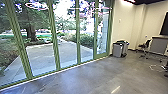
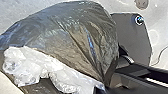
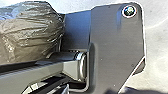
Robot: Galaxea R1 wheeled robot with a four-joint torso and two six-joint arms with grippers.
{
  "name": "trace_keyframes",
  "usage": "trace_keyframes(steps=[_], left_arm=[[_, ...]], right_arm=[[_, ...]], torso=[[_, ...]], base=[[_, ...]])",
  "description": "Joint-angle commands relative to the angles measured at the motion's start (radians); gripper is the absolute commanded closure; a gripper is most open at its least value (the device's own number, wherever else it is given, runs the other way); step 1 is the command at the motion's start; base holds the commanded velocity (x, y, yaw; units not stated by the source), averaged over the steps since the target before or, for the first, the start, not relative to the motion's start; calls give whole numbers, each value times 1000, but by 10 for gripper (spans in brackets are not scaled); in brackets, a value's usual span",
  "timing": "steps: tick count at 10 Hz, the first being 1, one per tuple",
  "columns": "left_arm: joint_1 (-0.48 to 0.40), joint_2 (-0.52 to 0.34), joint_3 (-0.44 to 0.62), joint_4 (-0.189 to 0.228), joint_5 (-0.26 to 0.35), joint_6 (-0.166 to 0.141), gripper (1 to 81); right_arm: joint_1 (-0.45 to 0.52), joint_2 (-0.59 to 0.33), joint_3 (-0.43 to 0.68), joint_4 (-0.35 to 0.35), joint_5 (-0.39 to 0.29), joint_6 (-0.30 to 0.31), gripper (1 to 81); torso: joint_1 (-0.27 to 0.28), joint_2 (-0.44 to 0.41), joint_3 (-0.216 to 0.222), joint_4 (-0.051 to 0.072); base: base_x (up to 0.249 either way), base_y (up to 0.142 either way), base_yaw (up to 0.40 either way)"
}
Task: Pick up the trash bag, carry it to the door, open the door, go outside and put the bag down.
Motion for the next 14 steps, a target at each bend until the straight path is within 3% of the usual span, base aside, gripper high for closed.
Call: trace_keyframes(steps=[1,14], left_arm=[[-73,-2,2,5,59,8,811],[-73,1,2,6,59,8,811]], right_arm=[[59,-1,4,-5,-55,-2,10],[59,2,2,-13,-55,-2,10]], torso=[[0,0,0,0],[0,0,0,0]], base=[[115,0,0],[102,-5,0]])
